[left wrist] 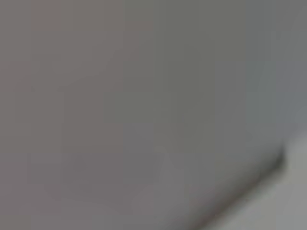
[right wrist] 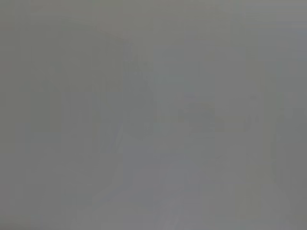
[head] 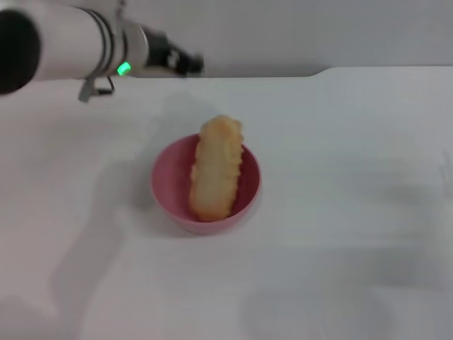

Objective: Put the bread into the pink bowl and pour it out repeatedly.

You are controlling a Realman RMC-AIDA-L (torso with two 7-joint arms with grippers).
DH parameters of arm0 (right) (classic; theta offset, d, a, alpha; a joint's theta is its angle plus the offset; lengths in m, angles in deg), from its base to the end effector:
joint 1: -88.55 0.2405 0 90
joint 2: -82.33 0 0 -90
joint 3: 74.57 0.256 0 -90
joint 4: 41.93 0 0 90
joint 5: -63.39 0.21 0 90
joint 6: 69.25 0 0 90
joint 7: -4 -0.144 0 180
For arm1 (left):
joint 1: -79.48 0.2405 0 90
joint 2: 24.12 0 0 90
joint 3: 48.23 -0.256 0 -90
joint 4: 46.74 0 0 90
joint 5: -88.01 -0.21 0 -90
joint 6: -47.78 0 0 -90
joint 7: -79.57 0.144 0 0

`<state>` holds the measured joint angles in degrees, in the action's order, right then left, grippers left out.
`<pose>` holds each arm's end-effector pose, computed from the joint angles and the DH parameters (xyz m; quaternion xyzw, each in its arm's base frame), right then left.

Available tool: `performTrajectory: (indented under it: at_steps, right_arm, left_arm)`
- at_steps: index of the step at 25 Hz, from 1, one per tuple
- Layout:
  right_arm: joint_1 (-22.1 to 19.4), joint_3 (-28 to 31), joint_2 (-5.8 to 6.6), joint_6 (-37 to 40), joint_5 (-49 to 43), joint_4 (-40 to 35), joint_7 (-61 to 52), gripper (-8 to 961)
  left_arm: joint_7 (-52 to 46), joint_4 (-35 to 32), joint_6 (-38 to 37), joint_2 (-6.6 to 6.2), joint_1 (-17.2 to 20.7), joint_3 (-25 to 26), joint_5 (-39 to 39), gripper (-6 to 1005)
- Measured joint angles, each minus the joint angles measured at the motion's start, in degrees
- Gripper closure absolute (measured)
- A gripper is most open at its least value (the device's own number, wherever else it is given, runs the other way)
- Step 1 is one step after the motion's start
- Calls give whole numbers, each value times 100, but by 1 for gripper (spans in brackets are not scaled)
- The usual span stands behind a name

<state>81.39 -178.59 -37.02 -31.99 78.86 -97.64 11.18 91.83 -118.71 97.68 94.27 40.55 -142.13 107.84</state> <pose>0.3322 0.2725 0.0124 -0.6863 0.2380 0.1891 0.6608 -0.1278 0.4280 -0.0207 -0.8776 -0.2558 0.0337 0.4041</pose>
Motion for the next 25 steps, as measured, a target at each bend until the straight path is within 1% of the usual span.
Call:
performTrajectory:
  at_steps: [2, 3, 4, 5, 6, 7, 8, 9, 10, 12, 13, 14, 15, 16, 17, 18, 19, 20, 21, 22, 23, 25]
  right_arm:
    - [3, -6, 5, -11, 1, 4, -2, 426]
    - [4, -9, 6, -14, 1, 4, 0, 426]
    - [4, -11, 6, -27, 1, 4, 0, 426]
    - [4, -13, 8, -46, 1, 2, 0, 426]
    - [4, -12, 11, -66, 1, -4, -4, 426]
    - [0, -13, 13, -96, 1, -11, -11, 426]
    - [-4, -13, 15, -121, 1, -15, -16, 426]
    - [-9, -13, 16, -153, 1, -22, -18, 426]
    - [-14, -13, 16, -174, 1, -29, -20, 426]
    - [-26, -10, 13, -187, 1, -36, -22, 426]
    - [-32, -8, 8, -178, 1, -38, -23, 426]
    - [-34, -9, 3, -167, 1, -38, -23, 426]
    - [-34, -7, 2, -159, 4, -36, -23, 426]
    - [-35, -5, 2, -153, 15, -32, -23, 426]
    - [-35, -5, 1, -144, 40, -26, -24, 426]
    - [-33, -7, 1, -114, 79, -15, -24, 426]
    - [-31, -13, 0, -82, 108, -7, -25, 426]
    - [-32, -20, -4, -9, 136, 7, -25, 426]
    - [-42, -35, -9, 103, 182, 25, -26, 426]
    - [-55, -55, -12, 208, 227, 49, -26, 426]
    - [-61, -105, -14, 385, 312, 111, -26, 426]
    - [-46, -201, -13, 725, 458, 288, -25, 426]
  left_arm:
    - [52, -272, -1467, -18, 566, -46, -56, 368]
    - [52, -272, -1467, -18, 566, -46, -56, 328]
    - [74, -292, -1819, -23, 703, -58, -60, 287]
    - [123, -247, -2995, -29, 1103, -79, -72, 261]
    - [124, -172, -3389, -28, 1218, -98, -72, 234]
    - [124, -30, -3974, -28, 1370, -132, -71, 208]
    - [124, -30, -3974, -28, 1370, -132, -71, 181]
    - [125, 354, -4931, -28, 1546, -221, -53, 155]
    - [124, 727, -5700, -22, 1651, -344, -37, 155]
    - [124, 1188, -6588, -10, 1728, -483, -36, 154]
    - [124, 1188, -6588, -10, 1728, -483, -36, 154]
    - [118, 1802, -7638, 7, 1786, -672, -19, 154]
    - [103, 2251, -8483, 19, 1797, -787, 59, 153]
    - [103, 2251, -8483, 19, 1797, -787, 59, 153]
    - [83, 2500, -8911, 20, 1785, -828, 198, 153]
    - [83, 2500, -8911, 20, 1785, -828, 198, 154]
    - [69, 2617, -9159, 18, 1764, -840, 288, 155]
    - [69, 2617, -9159, 18, 1764, -840, 288, 156]
    - [-47, 3124, -9410, 10, 1651, -882, 595, 156]
    - [-47, 3124, -9410, 10, 1651, -882, 595, 157]
    - [-99, 3390, -9529, 28, 1617, -894, 612, 158]
    - [-99, 3390, -9529, 28, 1617, -894, 612, 158]
